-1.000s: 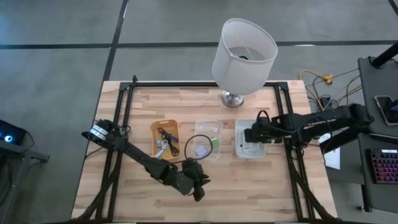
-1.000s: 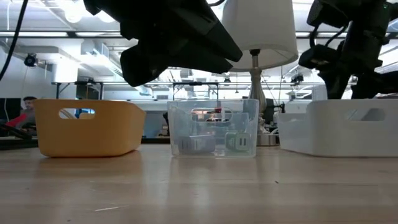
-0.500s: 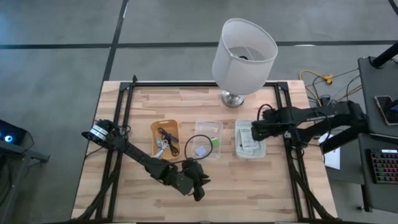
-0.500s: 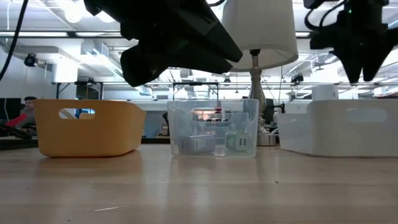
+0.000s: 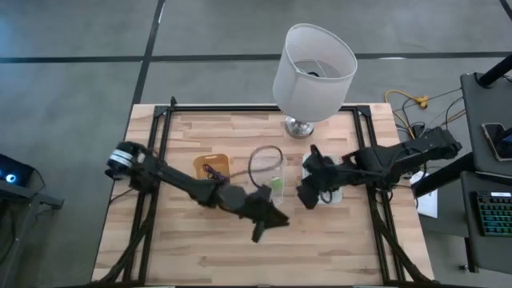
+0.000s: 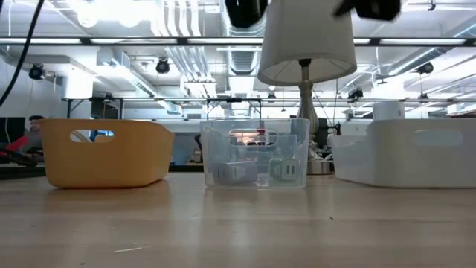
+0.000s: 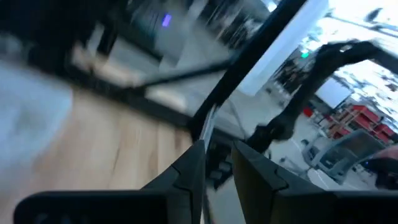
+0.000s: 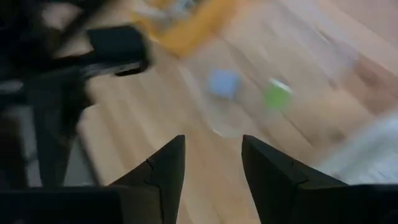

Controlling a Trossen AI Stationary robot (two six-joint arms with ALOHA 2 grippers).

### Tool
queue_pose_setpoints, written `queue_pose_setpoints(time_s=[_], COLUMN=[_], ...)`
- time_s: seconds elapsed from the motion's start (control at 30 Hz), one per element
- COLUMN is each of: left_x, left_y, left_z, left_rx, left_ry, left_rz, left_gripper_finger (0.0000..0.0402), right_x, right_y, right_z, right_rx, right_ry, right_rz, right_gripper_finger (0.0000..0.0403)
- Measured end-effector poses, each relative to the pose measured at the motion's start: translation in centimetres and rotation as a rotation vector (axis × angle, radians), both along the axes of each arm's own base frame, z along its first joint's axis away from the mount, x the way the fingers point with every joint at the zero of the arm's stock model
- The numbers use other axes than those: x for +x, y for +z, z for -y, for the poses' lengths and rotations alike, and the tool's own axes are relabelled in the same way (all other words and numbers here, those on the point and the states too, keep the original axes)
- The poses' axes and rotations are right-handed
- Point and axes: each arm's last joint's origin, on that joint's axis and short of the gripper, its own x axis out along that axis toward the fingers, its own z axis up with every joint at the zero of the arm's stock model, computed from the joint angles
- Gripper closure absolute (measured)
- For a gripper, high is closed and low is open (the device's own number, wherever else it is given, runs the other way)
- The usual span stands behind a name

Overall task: Pick and place items into bin
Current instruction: Return to Home Position

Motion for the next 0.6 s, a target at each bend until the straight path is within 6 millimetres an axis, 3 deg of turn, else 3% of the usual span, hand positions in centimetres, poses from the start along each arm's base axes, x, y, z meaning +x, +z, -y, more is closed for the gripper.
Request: queue_pose_setpoints(time_s=[0.17, 0.3, 0.4, 0.53, 0.6], left_x=[-3.4, -7.1, -9.5, -11.7, -12.5], left_y=[6.0, 9.5, 11.0, 12.9, 13.4], left_z=[-1.6, -3.0, -4.0, -4.7, -4.9], left_rx=[0.120, 0.210, 0.280, 0.124, 0.134], left_ry=[-0.002, 0.032, 0.098, 0.107, 0.083], left_rz=[0.171, 0.192, 0.176, 0.191, 0.214], left_gripper_finger=[0.0338, 0.0338, 0.0338, 0.0338, 0.0338], right_x=[-0.7, -2.7, -4.5, -5.8, -6.2], right_y=[2.4, 3.2, 4.4, 5.7, 6.4], right_z=[-1.3, -0.8, 0.0, 0.1, 0.3], right_rx=[-0.049, -0.080, -0.002, -0.012, -0.039], right_ry=[0.030, 0.039, -0.069, -0.065, -0.047], right_rz=[0.212, 0.157, 0.126, 0.173, 0.210], right_gripper_finger=[0.0257, 0.0257, 0.0257, 0.0257, 0.0257])
